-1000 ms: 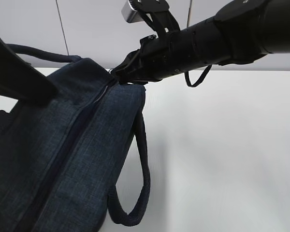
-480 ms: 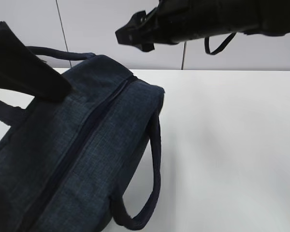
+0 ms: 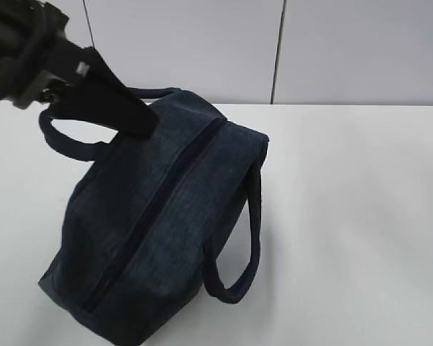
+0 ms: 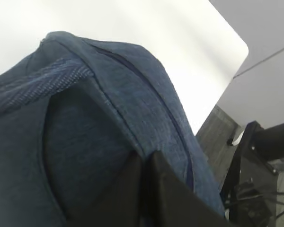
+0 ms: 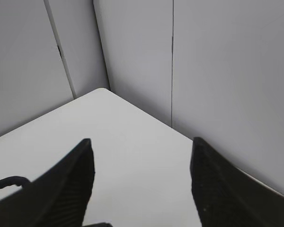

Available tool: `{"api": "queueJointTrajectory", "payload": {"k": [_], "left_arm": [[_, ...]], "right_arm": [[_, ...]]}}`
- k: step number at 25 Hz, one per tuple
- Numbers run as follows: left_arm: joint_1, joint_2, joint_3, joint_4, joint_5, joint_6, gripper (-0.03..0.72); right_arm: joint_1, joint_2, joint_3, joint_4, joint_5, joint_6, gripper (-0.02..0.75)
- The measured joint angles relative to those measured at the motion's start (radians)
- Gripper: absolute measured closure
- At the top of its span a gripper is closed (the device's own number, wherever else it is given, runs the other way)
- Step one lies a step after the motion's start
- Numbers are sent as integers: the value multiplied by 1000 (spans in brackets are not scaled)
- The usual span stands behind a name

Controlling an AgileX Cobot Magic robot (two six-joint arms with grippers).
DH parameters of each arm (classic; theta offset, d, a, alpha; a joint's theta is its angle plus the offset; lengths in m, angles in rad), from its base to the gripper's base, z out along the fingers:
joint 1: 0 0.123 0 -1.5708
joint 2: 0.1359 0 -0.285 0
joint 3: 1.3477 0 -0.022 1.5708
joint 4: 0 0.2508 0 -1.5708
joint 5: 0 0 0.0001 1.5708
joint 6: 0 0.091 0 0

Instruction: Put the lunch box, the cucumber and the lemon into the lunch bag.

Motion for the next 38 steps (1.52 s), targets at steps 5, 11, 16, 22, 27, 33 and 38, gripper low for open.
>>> {"api": "queueJointTrajectory", "payload": {"k": [5, 11, 16, 22, 27, 33, 38], "left_arm": [[0, 118, -38, -160, -92, 50, 694], [-27, 282, -217, -309, -208, 63, 694], [-29, 387, -250, -367, -331, 67, 695], [-21, 501, -254, -391, -388, 71, 695], [-11, 508, -256, -398, -402, 71, 693], [32, 508, -260, -371, -349, 71, 617], [78, 508, -260, -352, -273, 71, 392]], "right_arm": [[-42, -37, 0, -116, 55, 107, 253], [-46, -43, 0, -186, 110, 168, 262], [-46, -43, 0, -188, 128, 173, 275], [-46, -43, 0, -190, 130, 175, 278], [-46, -43, 0, -191, 130, 175, 278], [-46, -43, 0, -192, 130, 175, 279], [-46, -43, 0, -192, 130, 177, 279]]}}
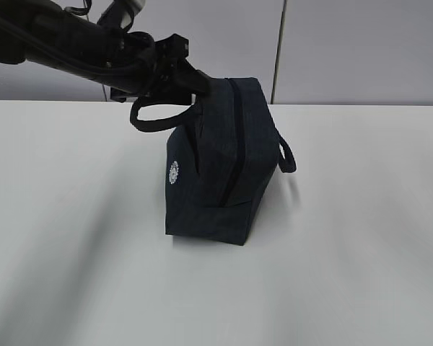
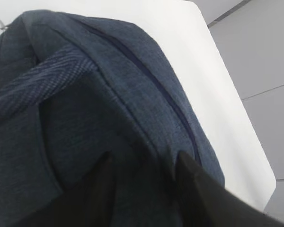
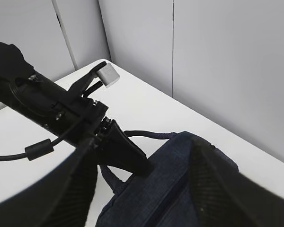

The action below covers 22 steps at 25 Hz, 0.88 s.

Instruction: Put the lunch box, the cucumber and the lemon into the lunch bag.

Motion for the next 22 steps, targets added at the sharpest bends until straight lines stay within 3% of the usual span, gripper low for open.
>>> {"api": "queueJointTrajectory", "payload": {"k": [3, 8, 12, 16, 19, 22], "left_arm": [[34, 0, 0, 5, 53, 0, 318], [105, -56, 0, 77, 82, 0, 298], [162, -164, 0, 193, 94, 0, 303], [178, -277, 0, 350, 104, -40, 304], [178, -347, 0, 446, 125, -88, 305], [178, -407, 0, 526, 143, -134, 306]], "right_arm": [[0, 0, 0, 0, 0, 5, 280], [0, 0, 0, 0, 0, 58, 281], [-29, 0, 0, 0, -2, 206, 281], [-117, -3, -14, 0, -26, 333, 281], [-190, -3, -107, 0, 38, 366, 281], [-211, -5, -259, -75, 161, 406, 282]]}}
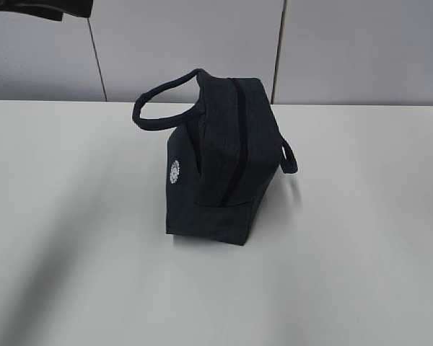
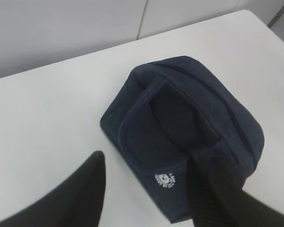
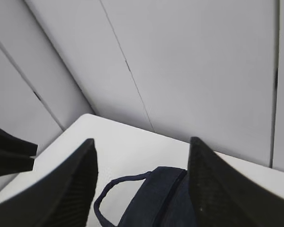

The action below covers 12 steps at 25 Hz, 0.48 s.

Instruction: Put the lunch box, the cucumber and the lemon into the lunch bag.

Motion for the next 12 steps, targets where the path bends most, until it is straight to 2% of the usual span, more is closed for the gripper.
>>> {"api": "queueJointTrajectory", "payload": {"k": [4, 8, 10, 12], "left_arm": [[0, -73, 0, 122, 58, -74, 323], [0, -153, 0, 211, 124, -133, 327], [0, -203, 0, 240, 148, -159, 329], [0, -250, 0, 270, 173, -181, 332]], "right_arm": [[2, -16, -196, -208, 184, 110, 283], [4, -68, -244, -357, 254, 177, 283], [36, -96, -246, -423, 270, 201, 283], [105, -124, -246, -524, 288, 228, 283]]}}
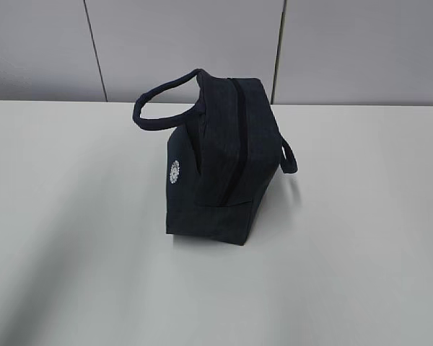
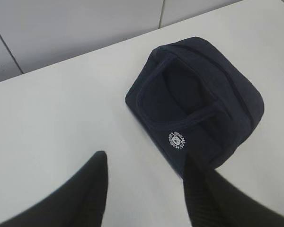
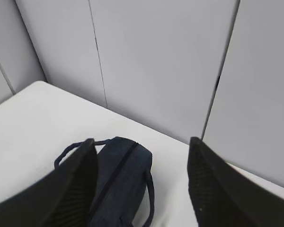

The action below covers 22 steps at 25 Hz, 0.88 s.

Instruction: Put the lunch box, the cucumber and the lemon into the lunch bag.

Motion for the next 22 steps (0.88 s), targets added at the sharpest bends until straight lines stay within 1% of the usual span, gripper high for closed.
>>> {"api": "queueJointTrajectory", "payload": {"k": [4, 6, 9, 12, 15, 17, 20, 22], "left_arm": [[0, -100, 0, 22, 48, -19, 334], [0, -161, 12, 33, 58, -25, 337], [0, -258, 62, 61, 78, -31, 342], [0, -362, 131, 100, 112, -33, 344], [0, -484, 208, 148, 146, -42, 344], [0, -582, 258, 174, 153, -61, 344], [0, -713, 325, 186, 171, -72, 345], [0, -783, 364, 203, 189, -87, 345]], "right_arm": [[177, -30, 4, -213, 61, 85, 283], [229, -47, 24, -283, 90, 126, 283], [243, -80, 84, -327, 119, 163, 283], [245, -142, 182, -338, 119, 192, 283], [245, -237, 329, -338, 91, 202, 283], [245, -327, 438, -338, 44, 203, 283], [245, -474, 609, -338, -28, 204, 283], [245, -567, 714, -338, -50, 204, 283]]}}
